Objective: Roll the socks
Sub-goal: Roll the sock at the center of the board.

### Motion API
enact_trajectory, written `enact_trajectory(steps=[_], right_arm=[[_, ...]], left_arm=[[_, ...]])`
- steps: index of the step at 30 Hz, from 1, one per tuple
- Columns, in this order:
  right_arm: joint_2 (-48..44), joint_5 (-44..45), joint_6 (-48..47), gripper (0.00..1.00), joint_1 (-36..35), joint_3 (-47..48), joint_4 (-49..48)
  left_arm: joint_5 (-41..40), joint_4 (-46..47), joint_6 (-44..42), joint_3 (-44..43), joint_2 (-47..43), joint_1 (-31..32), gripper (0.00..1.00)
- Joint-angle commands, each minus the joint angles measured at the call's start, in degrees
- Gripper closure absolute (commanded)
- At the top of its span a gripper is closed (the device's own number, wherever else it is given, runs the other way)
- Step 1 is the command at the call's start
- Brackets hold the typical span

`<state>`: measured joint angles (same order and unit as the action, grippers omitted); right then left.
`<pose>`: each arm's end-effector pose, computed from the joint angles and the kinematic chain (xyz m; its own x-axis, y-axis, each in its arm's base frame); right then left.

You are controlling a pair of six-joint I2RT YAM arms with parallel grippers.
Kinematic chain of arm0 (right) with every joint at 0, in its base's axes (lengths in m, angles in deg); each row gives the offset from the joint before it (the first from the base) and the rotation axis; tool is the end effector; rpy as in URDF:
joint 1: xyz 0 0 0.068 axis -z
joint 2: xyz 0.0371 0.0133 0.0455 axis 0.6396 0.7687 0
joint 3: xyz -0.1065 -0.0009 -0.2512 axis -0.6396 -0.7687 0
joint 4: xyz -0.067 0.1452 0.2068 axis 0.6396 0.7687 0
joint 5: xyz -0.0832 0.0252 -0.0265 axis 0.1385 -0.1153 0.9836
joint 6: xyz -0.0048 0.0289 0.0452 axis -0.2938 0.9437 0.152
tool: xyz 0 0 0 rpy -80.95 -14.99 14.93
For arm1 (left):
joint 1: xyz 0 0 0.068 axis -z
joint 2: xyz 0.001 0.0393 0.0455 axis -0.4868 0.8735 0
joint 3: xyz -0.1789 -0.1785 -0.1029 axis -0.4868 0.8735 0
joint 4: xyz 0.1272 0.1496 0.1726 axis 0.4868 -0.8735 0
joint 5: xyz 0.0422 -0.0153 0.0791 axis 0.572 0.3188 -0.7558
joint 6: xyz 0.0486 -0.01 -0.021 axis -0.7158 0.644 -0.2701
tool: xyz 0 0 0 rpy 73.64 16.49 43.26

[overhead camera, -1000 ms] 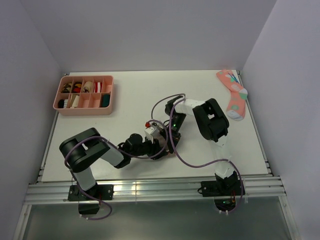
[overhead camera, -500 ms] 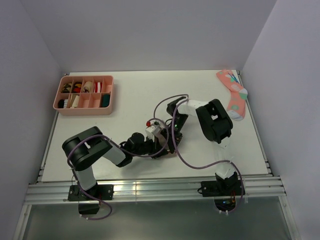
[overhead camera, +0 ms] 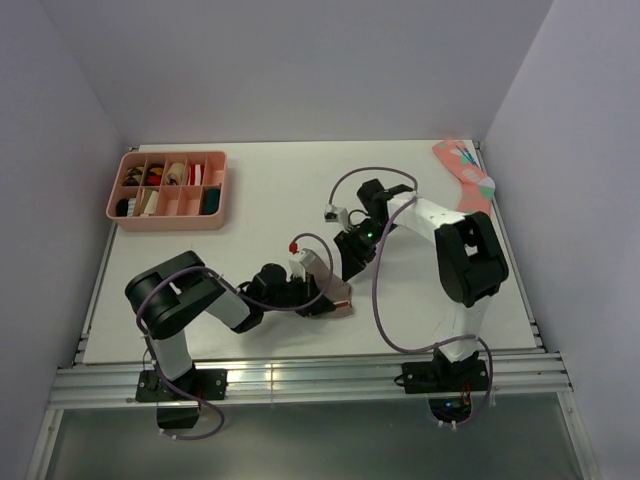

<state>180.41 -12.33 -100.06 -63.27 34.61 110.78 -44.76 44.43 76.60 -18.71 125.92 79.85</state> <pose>0.3054 0.1603 0.1752 -0.6235 -0.6678 -0.4066 -0.7418 0.3410 0.5774 0.1732 -0.2321 0.1041 -0.7996 -0.0104 -0.6004 0.5348 0.4423 -0.7199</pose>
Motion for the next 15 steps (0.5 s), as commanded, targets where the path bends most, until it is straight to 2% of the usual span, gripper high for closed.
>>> enact_trajectory(steps=[1,3,8,15], right_arm=[[-6.4,-1.9,1.2,0.53,2.3,-1.7,-4.8],[-8.7,-1.6,-0.1,0.53,4.1,-3.3,-6.3],[-16.7,-0.6,-4.6,0.52,4.9,-9.4,-10.0],[-28.7,3.3,-12.9,0.48,0.8,-19.8,-15.4]], left_arm=[[2.9,-8.0,2.4,3.0,1.6,-2.2,1.00],[4.3,-7.7,3.6,3.7,0.9,-3.3,1.00],[5.9,-14.7,4.1,0.9,0.0,-4.9,1.00],[14.2,-19.5,7.3,-2.1,2.1,-7.6,1.00]])
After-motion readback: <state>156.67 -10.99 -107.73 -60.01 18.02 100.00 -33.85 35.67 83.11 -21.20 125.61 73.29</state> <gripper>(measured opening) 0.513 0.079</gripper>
